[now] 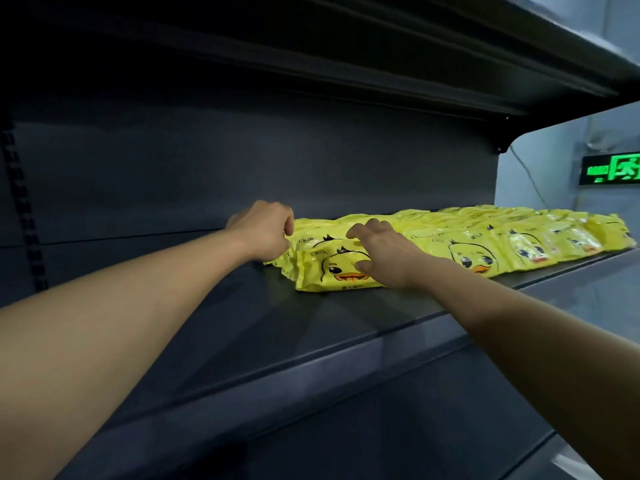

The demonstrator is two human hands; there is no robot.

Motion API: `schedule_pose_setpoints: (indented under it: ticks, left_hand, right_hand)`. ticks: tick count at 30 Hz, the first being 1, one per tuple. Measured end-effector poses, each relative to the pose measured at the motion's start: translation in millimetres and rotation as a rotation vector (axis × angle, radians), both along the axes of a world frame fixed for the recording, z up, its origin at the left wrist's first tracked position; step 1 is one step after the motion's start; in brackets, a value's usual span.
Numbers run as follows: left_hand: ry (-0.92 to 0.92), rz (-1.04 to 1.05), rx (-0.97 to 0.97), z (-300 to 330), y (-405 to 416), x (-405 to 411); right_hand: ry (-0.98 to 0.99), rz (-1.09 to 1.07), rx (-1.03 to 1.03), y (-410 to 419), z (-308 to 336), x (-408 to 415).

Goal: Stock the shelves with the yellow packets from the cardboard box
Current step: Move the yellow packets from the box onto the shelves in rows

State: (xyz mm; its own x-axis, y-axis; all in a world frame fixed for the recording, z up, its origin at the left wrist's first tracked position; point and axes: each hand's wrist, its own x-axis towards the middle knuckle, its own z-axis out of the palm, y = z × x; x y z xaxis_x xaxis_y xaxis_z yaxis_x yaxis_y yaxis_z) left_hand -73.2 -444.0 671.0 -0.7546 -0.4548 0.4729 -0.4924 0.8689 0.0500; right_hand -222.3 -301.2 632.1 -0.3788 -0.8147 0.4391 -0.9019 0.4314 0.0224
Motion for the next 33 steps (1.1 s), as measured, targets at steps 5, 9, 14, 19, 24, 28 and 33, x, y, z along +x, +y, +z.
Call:
schedule_pose_setpoints:
  ticks: [5,9,14,19,24,28,33]
  left_hand:
    - [-0.001,0.015,0.03,-4.2,65.1,12.4]
    - [0.016,-0.004,0.11,-21.5,128.4,14.9]
    - [0.009,-0.024,0.238,-69.5,199.9,14.4]
    - [-0.091,0.002,0.339,-128.2,246.9,19.2]
    - [-0.251,0.028,0.481,-199.6,266.1,29.4]
    - [-0.346,0.04,0.556,-258.7,267.6,37.9]
    - [-0.468,0.037,0.69,-345.3,257.1,59.8]
  right_hand:
    - [-0.101,0.068,-0.026,66.3,-1.2,9.9]
    - [-0.146,0.119,-0.021,123.6,-10.3,12.2]
    - [-0.213,0.181,0.048,184.9,-46.0,12.7]
    - [-0.336,0.208,0.139,220.8,-102.7,10.4]
    - [-0.455,0.213,0.298,241.7,-175.5,14.6]
    - [-0.554,0.185,0.389,247.8,-233.3,20.0]
    - [-0.646,0.129,0.551,251.1,-319.9,38.4]
